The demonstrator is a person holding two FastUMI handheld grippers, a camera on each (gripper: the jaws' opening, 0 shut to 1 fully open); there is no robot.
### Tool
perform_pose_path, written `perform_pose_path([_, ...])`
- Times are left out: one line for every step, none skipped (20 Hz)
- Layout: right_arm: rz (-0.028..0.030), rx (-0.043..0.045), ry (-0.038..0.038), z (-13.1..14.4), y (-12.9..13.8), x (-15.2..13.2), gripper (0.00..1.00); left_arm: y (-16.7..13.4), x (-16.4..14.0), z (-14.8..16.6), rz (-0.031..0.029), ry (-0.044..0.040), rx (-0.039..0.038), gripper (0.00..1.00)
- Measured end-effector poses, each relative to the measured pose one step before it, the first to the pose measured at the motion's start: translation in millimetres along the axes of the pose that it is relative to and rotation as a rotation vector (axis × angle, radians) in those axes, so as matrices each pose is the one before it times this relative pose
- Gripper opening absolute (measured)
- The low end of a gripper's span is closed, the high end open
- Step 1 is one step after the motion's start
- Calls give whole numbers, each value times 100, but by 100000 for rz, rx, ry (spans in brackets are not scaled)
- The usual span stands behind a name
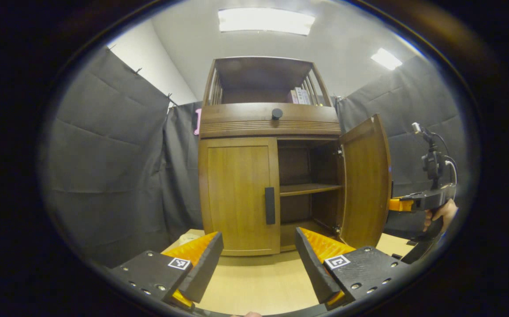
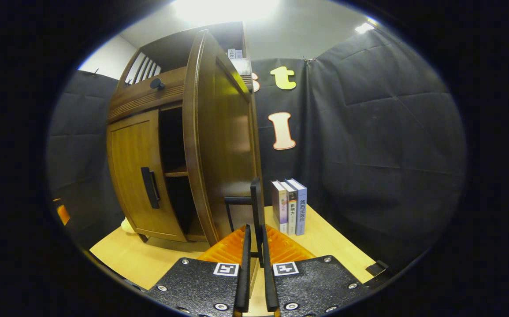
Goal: Open the right door of the double-door shoe cabinet with the right hand, and open the left door with the left hand.
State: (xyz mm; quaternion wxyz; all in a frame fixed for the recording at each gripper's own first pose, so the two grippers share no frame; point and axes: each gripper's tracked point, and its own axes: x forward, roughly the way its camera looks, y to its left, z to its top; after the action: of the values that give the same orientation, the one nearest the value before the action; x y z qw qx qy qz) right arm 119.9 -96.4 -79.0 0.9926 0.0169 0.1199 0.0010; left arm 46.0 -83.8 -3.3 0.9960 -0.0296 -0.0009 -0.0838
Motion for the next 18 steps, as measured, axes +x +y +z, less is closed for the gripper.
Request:
perform_pose_path([-1562, -43, -365, 53, -762, -181, 10, -160, 193, -51, -772, -248, -1092, 94])
perform_pose_path([-2196, 153, -222, 79, -846, -182, 8, -174, 133, -229, -1390, 586, -1522, 96])
perform_pose_path([-1803, -9, -2, -193, -818, 33, 4, 6, 459, -435, -603, 934, -1418, 94])
perform_pose_path([-1548, 43, 249, -140, -665, -405, 10, -33, 581, -298, -105, 933, -978, 94])
perform_pose_path([-1480, 253, -120, 88, -734, -307, 2, -302, 1602, -256, -116, 642, -450, 100])
perform_pose_path([-1731, 323, 3, 46, -902, -429, 2, -144, 1205, -61, -183, -274, 37, 99])
perform_pose_path([-1707, 362, -200, 89, -903, -262, 5, 20, 1240, 110, -371, -794, 437, 99])
perform_pose_path([-1929, -82, -165, 173, -841, -368, 12, -19, 1113, 55, -345, -540, 431, 99])
perform_pose_path([-876, -53, 5, 128, -608, -296, 12, -21, 1099, 73, -205, -506, 331, 99])
perform_pose_path([1192, 565, 261, -15, 39, -524, 12, -50, 1007, 187, -42, -550, -97, 99])
perform_pose_path([-190, -622, 3, 69, -254, -446, 17, -110, 1002, 128, -138, -468, -308, 99])
perform_pose_path([-1208, -1649, -464, 42, -561, -385, 19, 90, 1114, 352, 361, -933, -103, 100])
perform_pose_path([-770, -1755, -1566, 299, -302, -511, 25, 219, 1078, 471, 566, -1253, 441, 100])
perform_pose_path([-310, -1582, -1564, 430, -41, -705, 27, -11, 1086, 565, -215, -1382, 1056, 99])
perform_pose_path([171, -1433, -1093, 180, 118, -555, 43, -117, 901, 351, -78, -1332, 1725, 99])
perform_pose_path([118, -1138, -988, 222, 84, -611, 55, -35, 1035, 366, -33, -1211, 1884, 99])
perform_pose_path([-250, -1374, -791, 94, -132, -687, 66, -119, 1184, 175, -262, -1103, 1567, 99])
perform_pose_path([-468, -1471, -681, -20, 7, -485, 77, -127, 1065, 167, -168, -896, 1129, 99])
